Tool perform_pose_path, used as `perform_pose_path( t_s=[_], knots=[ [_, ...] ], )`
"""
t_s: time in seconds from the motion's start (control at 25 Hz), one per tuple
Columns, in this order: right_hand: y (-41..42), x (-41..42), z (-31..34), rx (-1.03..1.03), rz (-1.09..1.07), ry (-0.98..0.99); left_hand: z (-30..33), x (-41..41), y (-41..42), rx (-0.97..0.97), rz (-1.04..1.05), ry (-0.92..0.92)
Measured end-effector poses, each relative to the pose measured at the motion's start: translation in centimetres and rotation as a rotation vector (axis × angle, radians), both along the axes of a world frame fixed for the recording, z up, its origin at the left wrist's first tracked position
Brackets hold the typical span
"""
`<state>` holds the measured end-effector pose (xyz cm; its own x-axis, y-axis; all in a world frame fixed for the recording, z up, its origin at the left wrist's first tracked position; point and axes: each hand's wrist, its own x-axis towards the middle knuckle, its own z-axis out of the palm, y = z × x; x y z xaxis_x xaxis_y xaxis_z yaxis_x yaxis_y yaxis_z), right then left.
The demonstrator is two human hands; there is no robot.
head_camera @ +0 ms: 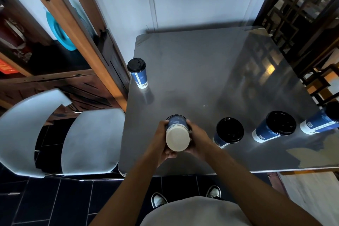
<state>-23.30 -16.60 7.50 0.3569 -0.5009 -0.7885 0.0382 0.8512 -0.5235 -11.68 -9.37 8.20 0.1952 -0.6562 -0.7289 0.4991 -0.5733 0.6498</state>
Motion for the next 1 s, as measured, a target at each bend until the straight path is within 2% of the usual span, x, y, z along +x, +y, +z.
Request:
perform_pose_path(
  t_s=[0.16,0.32,0.44,0.68,0.8,1.0],
  knots=[
    [-0.1,0.3,0.3,0.001,-0.048,-0.052,0.3,-0.1,0.0,-0.005,-0.013,-0.018],
    [-0.5,0.2,0.3,-0.004,-0.019,-0.022,0.2,0.6,0.0,0.124,-0.088,-0.2],
    [-0.6,0.2,0.3,-0.013,0.008,0.022,0.1,0.6,-0.2,0.142,-0.094,-0.258],
    [-1.3,0.1,-0.4,-0.004,-0.074,0.01,0.6,0.1,-0.9,0.028,0.037,-0.099],
    [-1.4,0.1,-0.5,0.001,-0.111,-0.024,-0.1,0.0,-0.8,-0.021,0.039,-0.091],
    [-1.7,-0.3,-0.5,-0.037,-0.057,-0.001,0.7,-0.2,-0.9,0.021,0.024,-0.072]
  ],
)
